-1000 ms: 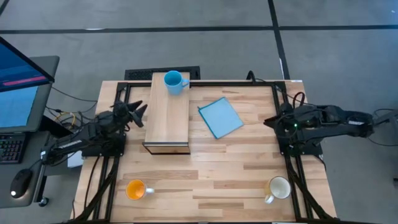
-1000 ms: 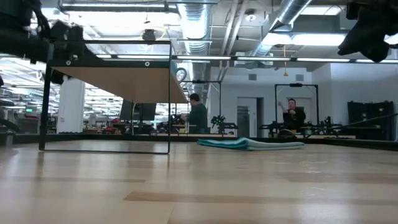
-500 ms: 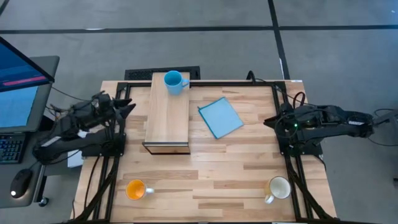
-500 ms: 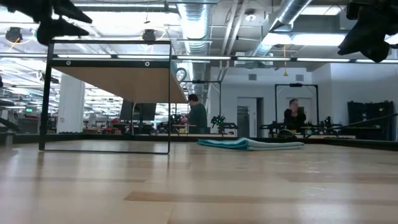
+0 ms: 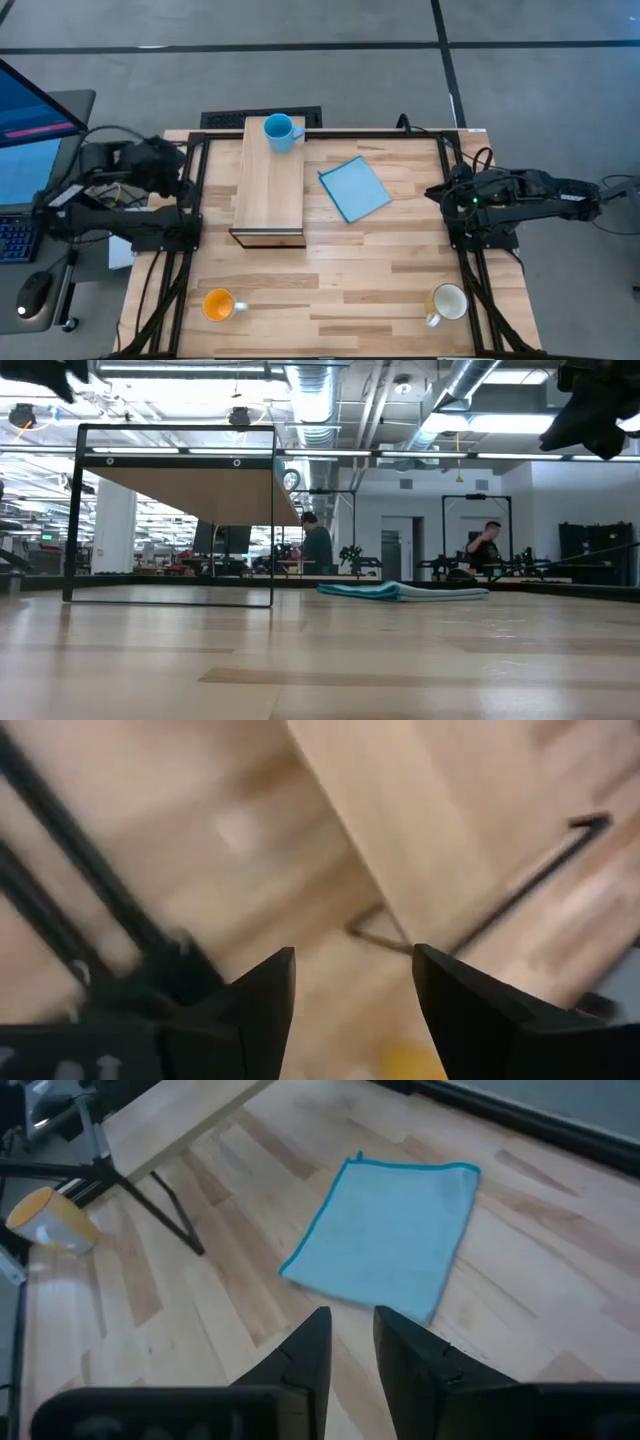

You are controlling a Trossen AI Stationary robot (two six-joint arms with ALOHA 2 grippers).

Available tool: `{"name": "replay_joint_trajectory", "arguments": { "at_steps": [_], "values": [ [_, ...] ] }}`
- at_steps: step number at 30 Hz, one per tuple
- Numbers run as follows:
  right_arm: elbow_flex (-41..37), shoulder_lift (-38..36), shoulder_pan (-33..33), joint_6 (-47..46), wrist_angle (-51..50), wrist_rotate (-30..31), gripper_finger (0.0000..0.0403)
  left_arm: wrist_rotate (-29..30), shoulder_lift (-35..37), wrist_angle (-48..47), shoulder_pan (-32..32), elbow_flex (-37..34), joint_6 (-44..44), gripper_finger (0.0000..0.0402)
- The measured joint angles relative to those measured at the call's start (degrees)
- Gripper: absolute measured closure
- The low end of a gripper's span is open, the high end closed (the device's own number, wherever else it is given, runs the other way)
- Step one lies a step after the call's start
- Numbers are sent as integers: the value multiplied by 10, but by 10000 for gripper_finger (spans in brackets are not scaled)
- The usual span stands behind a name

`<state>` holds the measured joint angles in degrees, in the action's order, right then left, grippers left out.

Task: Stack small to large cups/mugs on shelf
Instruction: Put the yellow mug on the shelf

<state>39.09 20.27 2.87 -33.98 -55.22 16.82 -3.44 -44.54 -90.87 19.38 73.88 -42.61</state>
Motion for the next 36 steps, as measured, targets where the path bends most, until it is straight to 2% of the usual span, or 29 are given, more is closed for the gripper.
{"name": "replay_joint_trajectory", "arguments": {
  "at_steps": [3,5,8,10,17,21,24,30,36],
  "values": [
    [0,0,0,13,0,13,301,-75,-21,44,-15,7,-24,207],
    [0,0,0,15,0,14,301,-94,-40,54,-32,16,-30,207],
    [0,0,0,21,0,17,301,-103,-62,-1,-81,11,-76,207],
    [0,0,0,28,0,17,301,-110,-69,19,-126,-2,-95,207],
    [0,0,0,41,0,17,301,-100,-116,10,-315,-3,-161,207],
    [0,0,0,46,1,19,301,-77,-148,8,-415,-3,-233,207],
    [0,0,0,46,2,32,301,-51,-183,10,-465,-3,-290,207],
    [0,0,0,46,5,32,301,-48,-242,30,-550,-3,-402,207],
    [0,0,0,45,6,31,301,-47,-312,62,-620,-3,-457,207]
  ]
}}
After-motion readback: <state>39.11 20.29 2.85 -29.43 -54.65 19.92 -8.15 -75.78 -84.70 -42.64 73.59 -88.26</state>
